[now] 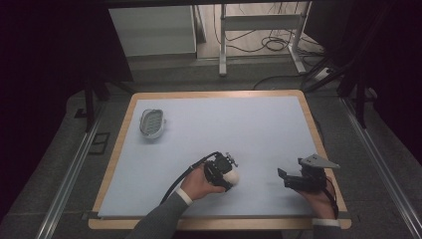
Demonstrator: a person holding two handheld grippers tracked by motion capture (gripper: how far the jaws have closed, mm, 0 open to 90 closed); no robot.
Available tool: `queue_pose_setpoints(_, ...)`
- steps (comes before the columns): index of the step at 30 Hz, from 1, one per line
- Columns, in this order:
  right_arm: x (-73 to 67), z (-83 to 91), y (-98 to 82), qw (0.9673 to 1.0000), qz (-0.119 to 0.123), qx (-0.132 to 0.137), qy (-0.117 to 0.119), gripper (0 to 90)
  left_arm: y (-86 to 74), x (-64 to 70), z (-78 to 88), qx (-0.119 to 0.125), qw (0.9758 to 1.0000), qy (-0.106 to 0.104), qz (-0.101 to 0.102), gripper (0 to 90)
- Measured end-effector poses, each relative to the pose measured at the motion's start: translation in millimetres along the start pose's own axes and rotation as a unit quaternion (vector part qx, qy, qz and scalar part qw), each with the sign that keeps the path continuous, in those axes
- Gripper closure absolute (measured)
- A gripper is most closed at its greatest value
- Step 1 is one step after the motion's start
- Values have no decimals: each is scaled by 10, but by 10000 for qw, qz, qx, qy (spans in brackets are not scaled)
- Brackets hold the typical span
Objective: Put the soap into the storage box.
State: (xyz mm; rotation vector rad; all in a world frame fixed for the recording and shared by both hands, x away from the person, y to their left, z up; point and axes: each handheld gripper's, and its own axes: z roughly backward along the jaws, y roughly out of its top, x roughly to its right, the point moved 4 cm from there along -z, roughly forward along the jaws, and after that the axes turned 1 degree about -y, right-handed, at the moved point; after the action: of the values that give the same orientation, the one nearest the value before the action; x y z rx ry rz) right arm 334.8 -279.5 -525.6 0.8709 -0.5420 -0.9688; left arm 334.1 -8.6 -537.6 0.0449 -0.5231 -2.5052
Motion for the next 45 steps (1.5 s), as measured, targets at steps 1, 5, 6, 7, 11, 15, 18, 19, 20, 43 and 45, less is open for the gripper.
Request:
queue_pose_setpoints(1,0,0,0,10000,0,0,0,125,0,0,0,0,10000,0,0,492)
queue_pose_setpoints(5,14,10,-1,10000,-19,13,-28,125,15,-38,90,56,10000,14,-2,495)
queue_pose_setpoints(6,16,11,-1,10000,-18,13,-31,125,18,-48,113,65,10000,19,3,495)
queue_pose_setpoints(7,18,10,-2,10000,-17,14,-36,125,21,-59,133,72,10000,18,-5,495)
queue_pose_setpoints(11,22,7,-5,10000,-17,8,-45,125,21,-111,195,104,9999,-14,8,495)
queue_pose_setpoints(15,30,1,-13,10000,-10,-8,-63,125,12,-147,195,171,9998,19,63,496)
queue_pose_setpoints(18,38,0,-17,10000,-16,-6,-83,125,9,-142,205,201,9998,32,24,496)
queue_pose_setpoints(19,38,0,-17,10000,-16,-6,-83,125,10,-139,210,215,9998,32,18,496)
queue_pose_setpoints(20,39,0,-17,10000,-12,-4,-91,125,11,-136,218,239,9997,35,12,496)
queue_pose_setpoints(43,51,2,-27,9999,-41,-23,-118,125,-19,-395,585,894,9956,12,291,496)
queue_pose_setpoints(45,55,3,-28,9999,-33,-25,-122,125,-19,-428,623,952,9948,12,373,496)
